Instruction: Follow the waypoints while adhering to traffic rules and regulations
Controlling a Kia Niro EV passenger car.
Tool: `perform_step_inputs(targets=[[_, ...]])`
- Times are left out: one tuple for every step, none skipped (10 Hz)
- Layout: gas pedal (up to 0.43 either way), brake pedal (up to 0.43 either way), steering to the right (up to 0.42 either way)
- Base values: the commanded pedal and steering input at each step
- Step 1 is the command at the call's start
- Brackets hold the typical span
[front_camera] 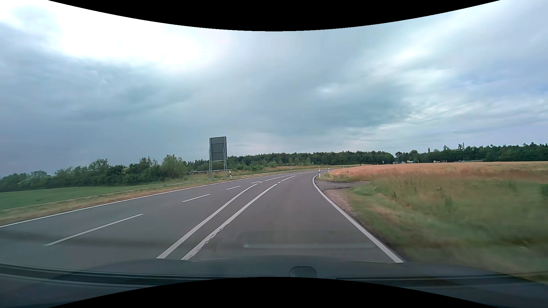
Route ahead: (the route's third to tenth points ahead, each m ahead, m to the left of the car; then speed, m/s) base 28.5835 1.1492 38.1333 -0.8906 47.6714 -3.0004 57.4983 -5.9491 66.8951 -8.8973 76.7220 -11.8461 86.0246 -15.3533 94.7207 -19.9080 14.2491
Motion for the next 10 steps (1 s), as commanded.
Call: perform_step_inputs(targets=[[0.110,0.000,0.020],[0.110,0.000,0.019],[0.110,0.000,0.018],[0.110,0.000,0.017],[0.110,0.000,0.017],[0.110,0.000,0.017],[0.110,0.000,0.016],[0.110,0.000,0.016],[0.110,0.000,0.014],[0.110,0.000,0.012]])
